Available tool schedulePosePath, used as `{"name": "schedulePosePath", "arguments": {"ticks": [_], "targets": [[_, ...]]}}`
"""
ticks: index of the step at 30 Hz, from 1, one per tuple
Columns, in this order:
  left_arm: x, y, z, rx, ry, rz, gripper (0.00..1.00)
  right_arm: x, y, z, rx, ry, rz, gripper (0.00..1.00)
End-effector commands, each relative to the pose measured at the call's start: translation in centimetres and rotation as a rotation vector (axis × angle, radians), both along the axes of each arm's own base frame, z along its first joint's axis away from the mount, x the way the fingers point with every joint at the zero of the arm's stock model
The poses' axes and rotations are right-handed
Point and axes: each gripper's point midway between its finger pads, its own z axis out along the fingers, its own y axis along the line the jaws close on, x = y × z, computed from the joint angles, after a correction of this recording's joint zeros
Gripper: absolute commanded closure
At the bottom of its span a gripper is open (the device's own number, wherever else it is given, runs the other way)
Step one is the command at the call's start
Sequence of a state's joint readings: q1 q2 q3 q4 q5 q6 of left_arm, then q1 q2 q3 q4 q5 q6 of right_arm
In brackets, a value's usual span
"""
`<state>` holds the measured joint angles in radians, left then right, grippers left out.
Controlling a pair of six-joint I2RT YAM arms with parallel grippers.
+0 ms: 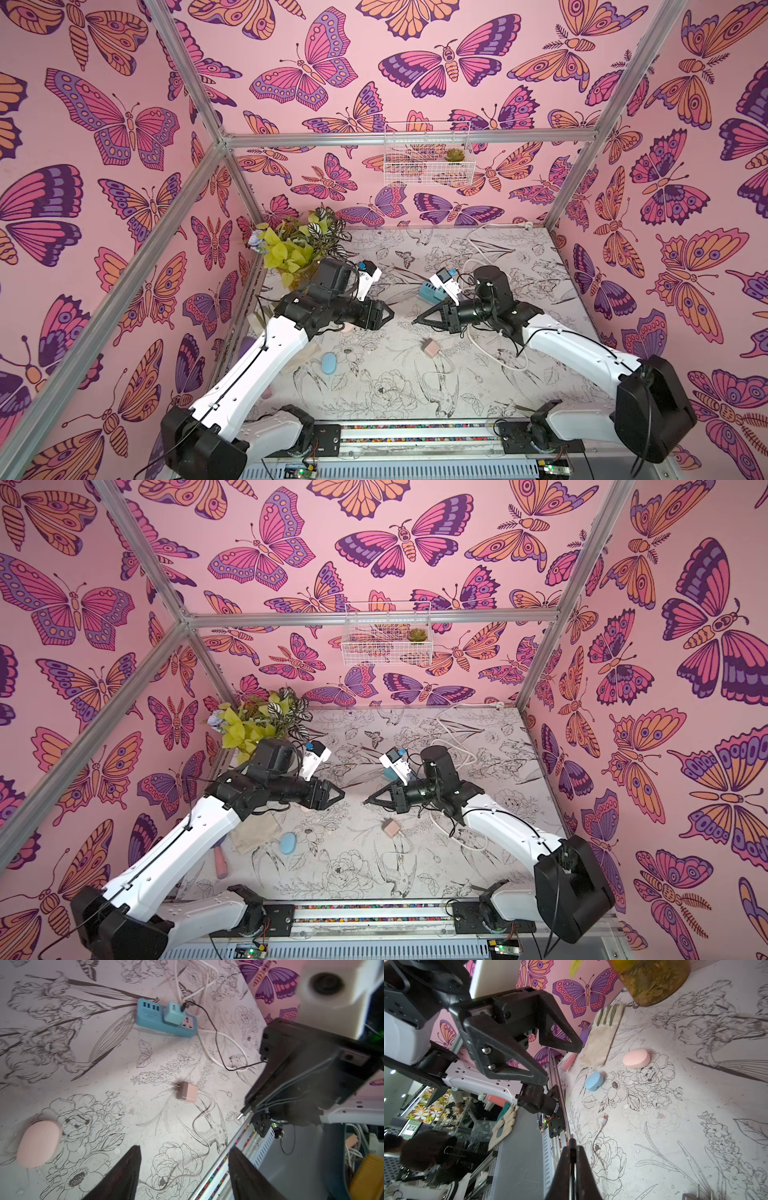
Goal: Charge the bluetooth headset
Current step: Adjust the charging cable, then pick up the bluetooth headset from the center of the board.
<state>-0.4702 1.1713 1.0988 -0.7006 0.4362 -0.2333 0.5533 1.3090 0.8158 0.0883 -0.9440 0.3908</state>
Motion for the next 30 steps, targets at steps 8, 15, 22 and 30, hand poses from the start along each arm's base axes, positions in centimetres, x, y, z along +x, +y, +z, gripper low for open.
{"name": "schedulePosePath", "arguments": {"ticks": [8,15,22,30], "targets": [[2.2,4.2,-4.8,0.12,0.152,0.379,0.28,1.3,-0.6,0.4,0.007,-0.043,-0.121,1.0],[3.0,6.0,-7.5,0.172,0.241,0.59,0.26,0.9,0.2,-0.2,0.004,-0.043,-0.103,0.99],[3.3,8.8,-11.1,0.232,0.331,0.874,0.24,0.2,2.0,-1.0,-0.009,-0.061,-0.074,0.99],[3.7,10.0,-13.0,0.239,0.382,1.017,0.24,-0.5,3.5,-1.8,-0.04,-0.103,-0.066,0.99]]}}
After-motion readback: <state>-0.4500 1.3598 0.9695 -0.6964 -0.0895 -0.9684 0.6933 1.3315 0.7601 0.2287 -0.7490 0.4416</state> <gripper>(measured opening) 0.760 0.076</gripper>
